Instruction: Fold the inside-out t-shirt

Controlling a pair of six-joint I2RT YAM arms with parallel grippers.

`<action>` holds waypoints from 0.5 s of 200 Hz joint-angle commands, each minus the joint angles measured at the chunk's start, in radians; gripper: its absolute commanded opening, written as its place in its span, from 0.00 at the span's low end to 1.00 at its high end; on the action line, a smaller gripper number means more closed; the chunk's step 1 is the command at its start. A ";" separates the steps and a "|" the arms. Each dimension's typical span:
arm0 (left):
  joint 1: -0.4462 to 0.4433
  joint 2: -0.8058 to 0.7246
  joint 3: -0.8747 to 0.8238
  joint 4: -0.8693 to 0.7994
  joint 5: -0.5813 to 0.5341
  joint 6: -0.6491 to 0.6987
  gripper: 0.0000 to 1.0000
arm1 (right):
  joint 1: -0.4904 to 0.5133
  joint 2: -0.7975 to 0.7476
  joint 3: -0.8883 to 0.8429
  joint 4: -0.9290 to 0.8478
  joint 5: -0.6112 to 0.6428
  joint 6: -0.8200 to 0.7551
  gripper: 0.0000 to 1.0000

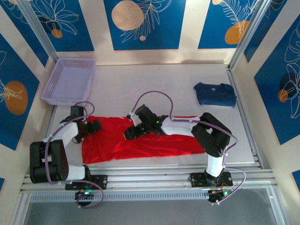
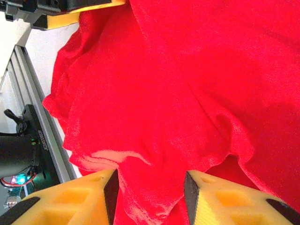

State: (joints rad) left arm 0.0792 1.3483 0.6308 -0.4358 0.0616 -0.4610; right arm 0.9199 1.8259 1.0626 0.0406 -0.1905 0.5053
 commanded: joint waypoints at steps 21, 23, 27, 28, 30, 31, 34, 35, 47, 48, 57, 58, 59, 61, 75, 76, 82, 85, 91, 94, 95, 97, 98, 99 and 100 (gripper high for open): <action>-0.093 -0.007 -0.046 -0.029 0.208 -0.008 0.95 | 0.005 -0.037 0.009 -0.019 0.014 0.012 0.44; -0.097 -0.009 -0.046 -0.031 0.208 -0.008 0.95 | 0.006 -0.036 0.009 -0.020 0.015 0.012 0.44; -0.102 -0.014 -0.049 -0.031 0.208 -0.010 0.95 | 0.006 -0.035 0.011 -0.021 0.015 0.012 0.43; -0.104 -0.016 -0.050 -0.032 0.207 -0.010 0.95 | 0.006 -0.035 0.011 -0.021 0.015 0.012 0.44; -0.106 -0.018 -0.051 -0.032 0.207 -0.011 0.94 | 0.005 -0.034 0.011 -0.023 0.015 0.012 0.44; -0.107 -0.019 -0.052 -0.033 0.206 -0.011 0.94 | 0.006 -0.034 0.012 -0.023 0.015 0.012 0.44; -0.111 -0.023 -0.053 -0.034 0.205 -0.011 0.94 | 0.006 -0.034 0.013 -0.023 0.015 0.012 0.44; -0.113 -0.024 -0.053 -0.035 0.205 -0.012 0.94 | 0.005 -0.033 0.014 -0.022 0.015 0.012 0.44; -0.129 -0.036 -0.060 -0.040 0.201 -0.016 0.92 | 0.005 -0.032 0.016 -0.025 0.017 0.010 0.44; -0.130 -0.037 -0.061 -0.040 0.201 -0.017 0.92 | 0.005 -0.032 0.017 -0.026 0.017 0.010 0.44; -0.142 -0.046 -0.067 -0.040 0.201 -0.023 0.89 | 0.005 -0.031 0.019 -0.028 0.019 0.010 0.44; -0.145 -0.047 -0.068 -0.039 0.201 -0.023 0.89 | 0.005 -0.031 0.019 -0.028 0.019 0.010 0.44; -0.146 -0.047 -0.069 -0.039 0.201 -0.024 0.88 | 0.005 -0.031 0.019 -0.027 0.018 0.010 0.44; -0.148 -0.048 -0.072 -0.038 0.201 -0.026 0.88 | 0.005 -0.031 0.020 -0.028 0.019 0.009 0.44; -0.173 -0.051 -0.079 -0.035 0.201 -0.036 0.83 | 0.004 -0.033 0.022 -0.030 0.023 0.009 0.44; -0.174 -0.052 -0.080 -0.034 0.201 -0.036 0.83 | 0.004 -0.033 0.021 -0.032 0.024 0.009 0.44; -0.185 -0.051 -0.084 -0.030 0.201 -0.040 0.80 | 0.004 -0.033 0.022 -0.032 0.027 0.007 0.44; -0.190 -0.049 -0.087 -0.028 0.202 -0.041 0.79 | 0.003 -0.034 0.021 -0.033 0.028 0.008 0.44; -0.199 -0.044 -0.089 -0.025 0.202 -0.042 0.77 | 0.001 -0.037 0.020 -0.035 0.030 0.009 0.44; -0.203 -0.041 -0.091 -0.025 0.202 -0.042 0.75 | 0.001 -0.038 0.020 -0.035 0.031 0.009 0.44; -0.205 -0.040 -0.091 -0.024 0.202 -0.042 0.75 | 0.001 -0.039 0.020 -0.035 0.032 0.009 0.44; -0.207 -0.038 -0.092 -0.024 0.201 -0.042 0.74 | 0.000 -0.041 0.019 -0.035 0.032 0.008 0.44; -0.208 -0.037 -0.092 -0.024 0.201 -0.042 0.74 | 0.000 -0.041 0.019 -0.035 0.032 0.008 0.44; -0.210 -0.035 -0.092 -0.024 0.201 -0.042 0.73 | -0.001 -0.042 0.019 -0.035 0.033 0.009 0.44; -0.211 -0.034 -0.092 -0.024 0.201 -0.041 0.73 | -0.001 -0.044 0.019 -0.036 0.033 0.009 0.44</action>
State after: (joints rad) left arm -0.0799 1.2911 0.5816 -0.4248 0.1238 -0.4721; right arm 0.9207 1.8214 1.0630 0.0322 -0.1707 0.5053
